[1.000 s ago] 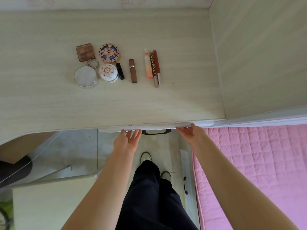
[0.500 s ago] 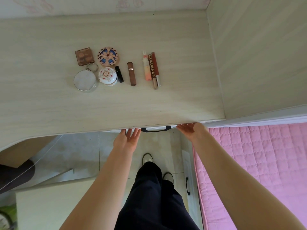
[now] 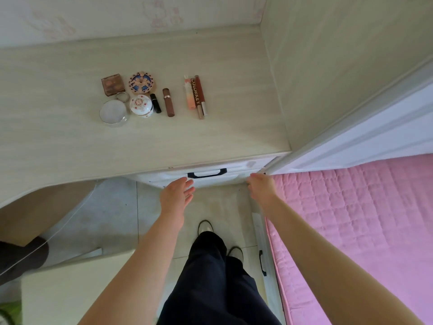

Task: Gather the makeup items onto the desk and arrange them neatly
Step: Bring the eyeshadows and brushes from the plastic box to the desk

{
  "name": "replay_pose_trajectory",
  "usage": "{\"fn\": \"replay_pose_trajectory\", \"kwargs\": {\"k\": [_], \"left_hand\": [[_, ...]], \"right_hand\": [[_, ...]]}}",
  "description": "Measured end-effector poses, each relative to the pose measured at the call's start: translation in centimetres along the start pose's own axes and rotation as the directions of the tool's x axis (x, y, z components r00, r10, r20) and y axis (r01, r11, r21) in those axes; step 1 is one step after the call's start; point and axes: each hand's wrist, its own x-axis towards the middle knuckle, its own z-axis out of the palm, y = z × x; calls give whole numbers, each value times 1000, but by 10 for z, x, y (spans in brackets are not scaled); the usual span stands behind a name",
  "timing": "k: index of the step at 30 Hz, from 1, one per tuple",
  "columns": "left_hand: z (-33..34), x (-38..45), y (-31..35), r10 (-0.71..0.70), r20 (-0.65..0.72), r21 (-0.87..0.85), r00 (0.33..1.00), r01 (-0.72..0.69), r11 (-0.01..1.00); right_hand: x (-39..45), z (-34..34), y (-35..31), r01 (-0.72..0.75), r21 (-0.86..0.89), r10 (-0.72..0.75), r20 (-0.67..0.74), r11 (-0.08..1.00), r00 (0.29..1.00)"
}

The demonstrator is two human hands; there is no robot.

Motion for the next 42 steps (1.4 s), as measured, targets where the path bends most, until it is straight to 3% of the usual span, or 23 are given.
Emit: {"fn": "replay_pose_trajectory", "kwargs": {"k": [5,8,13,18,21,23,25,29,33,42], "left_hand": [[8,-44,-43,163,108,277,981,-187,943],[13,-70,-72,218,220,433,951,-296,851],[24,-107,-108,341,416,654,843,-538,532],[35,-142,-126,289,655,682,698,-711,170],[40,-153,-132,214,795,593,567,-802,-77],[44,-154,-133,153,893,449,423,-862,-238],[46,-154,-132,67,947,319,315,-890,-326],[48,-151,-128,-108,978,121,178,-908,-402],[46,-156,-133,-269,955,10,123,-922,-387],[32,-189,-189,-546,811,-478,-210,-775,-412]], "right_hand": [[-47,-26,53,265,-251,-268,21,931,963],[-80,-43,80,345,-331,-346,57,878,936],[-124,-69,127,375,-470,-415,21,799,910],[-164,-79,169,318,-618,-482,-114,719,869],[-177,-67,187,281,-704,-559,-197,652,805],[-183,-58,193,217,-680,-534,-297,701,792],[-192,-49,199,132,-635,-458,-381,761,803],[-212,-28,217,-52,-506,-269,-540,861,798],[-237,-9,234,-182,-375,-98,-617,909,781],[-301,25,286,-390,-66,211,-752,918,624]]}}
